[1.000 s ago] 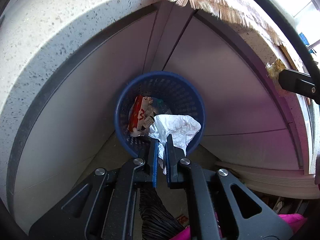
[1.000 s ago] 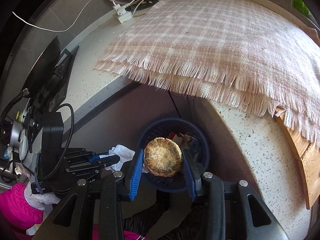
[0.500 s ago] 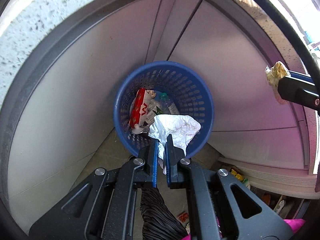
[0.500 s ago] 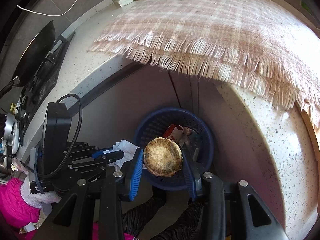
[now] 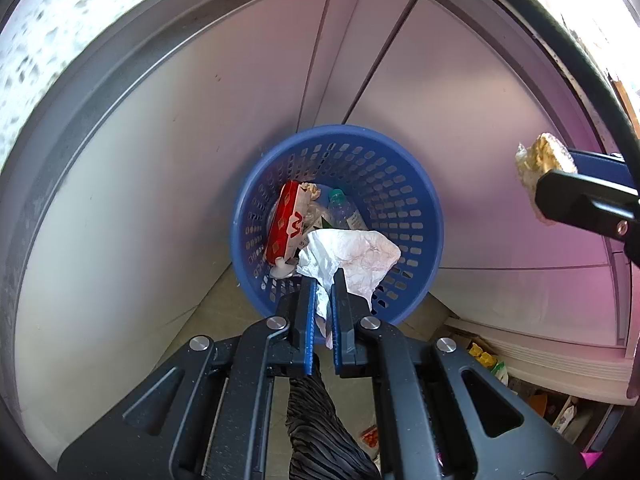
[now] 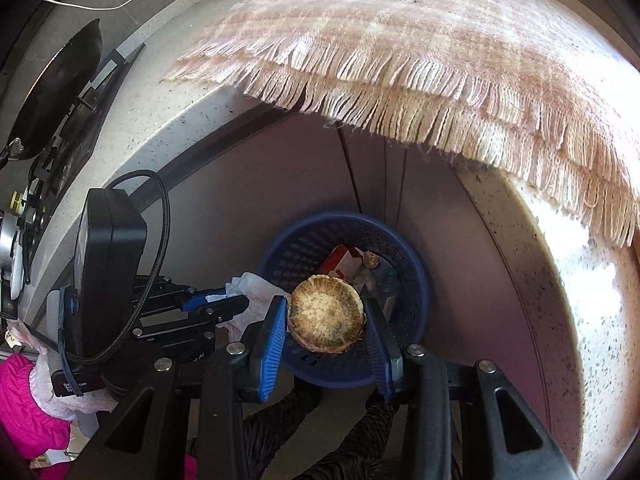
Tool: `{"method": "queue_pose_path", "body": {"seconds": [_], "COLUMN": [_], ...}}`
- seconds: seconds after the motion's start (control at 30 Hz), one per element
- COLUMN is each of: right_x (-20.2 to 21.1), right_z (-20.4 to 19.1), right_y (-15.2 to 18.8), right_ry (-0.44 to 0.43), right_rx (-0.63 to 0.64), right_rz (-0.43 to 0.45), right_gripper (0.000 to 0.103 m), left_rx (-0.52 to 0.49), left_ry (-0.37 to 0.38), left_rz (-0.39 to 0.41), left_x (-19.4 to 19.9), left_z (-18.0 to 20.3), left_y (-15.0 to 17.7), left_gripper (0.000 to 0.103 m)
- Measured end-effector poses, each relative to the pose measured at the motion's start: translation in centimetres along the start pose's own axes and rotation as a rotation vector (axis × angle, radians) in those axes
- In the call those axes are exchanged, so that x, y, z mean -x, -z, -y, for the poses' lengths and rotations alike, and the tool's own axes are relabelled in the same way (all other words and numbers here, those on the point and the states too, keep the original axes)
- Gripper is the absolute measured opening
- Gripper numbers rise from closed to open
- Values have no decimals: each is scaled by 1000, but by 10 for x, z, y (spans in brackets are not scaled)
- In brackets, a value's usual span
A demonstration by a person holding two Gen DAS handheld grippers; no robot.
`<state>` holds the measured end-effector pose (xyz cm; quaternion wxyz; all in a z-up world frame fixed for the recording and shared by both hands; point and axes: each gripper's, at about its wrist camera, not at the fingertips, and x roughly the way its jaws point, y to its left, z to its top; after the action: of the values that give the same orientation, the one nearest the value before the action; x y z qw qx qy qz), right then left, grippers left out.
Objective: Collect trash
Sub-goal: 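Open the left tool to drop the tissue while the right tool releases the eggshell into the basket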
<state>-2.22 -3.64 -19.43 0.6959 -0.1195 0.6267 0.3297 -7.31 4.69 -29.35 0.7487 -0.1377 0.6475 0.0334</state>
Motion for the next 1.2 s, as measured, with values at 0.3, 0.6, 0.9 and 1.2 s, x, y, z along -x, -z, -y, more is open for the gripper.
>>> {"method": "queue_pose_path", "body": {"seconds": [0.3,0.6,0.9,1.2], "right_x": [9,19,39,68], "right_z": [5,10,12,13], "right_y": [-8,-12,-11,-8], "right_ry": [6,1,-3,-9], "right_rx": [2,-6,3,-1], "right_rz": [30,49,79,124], "right_gripper": [43,44,52,52], "left_rx": [-11,-2,-11,-25], "left_ry": [-7,-22,-29,-41], "left_rz": [11,24,42,76], "left_x": [8,18,32,51], "left_z": [3,2,4,9], "left_y": [-8,-13,-15,-16], "left_gripper": [4,30,31,31]}}
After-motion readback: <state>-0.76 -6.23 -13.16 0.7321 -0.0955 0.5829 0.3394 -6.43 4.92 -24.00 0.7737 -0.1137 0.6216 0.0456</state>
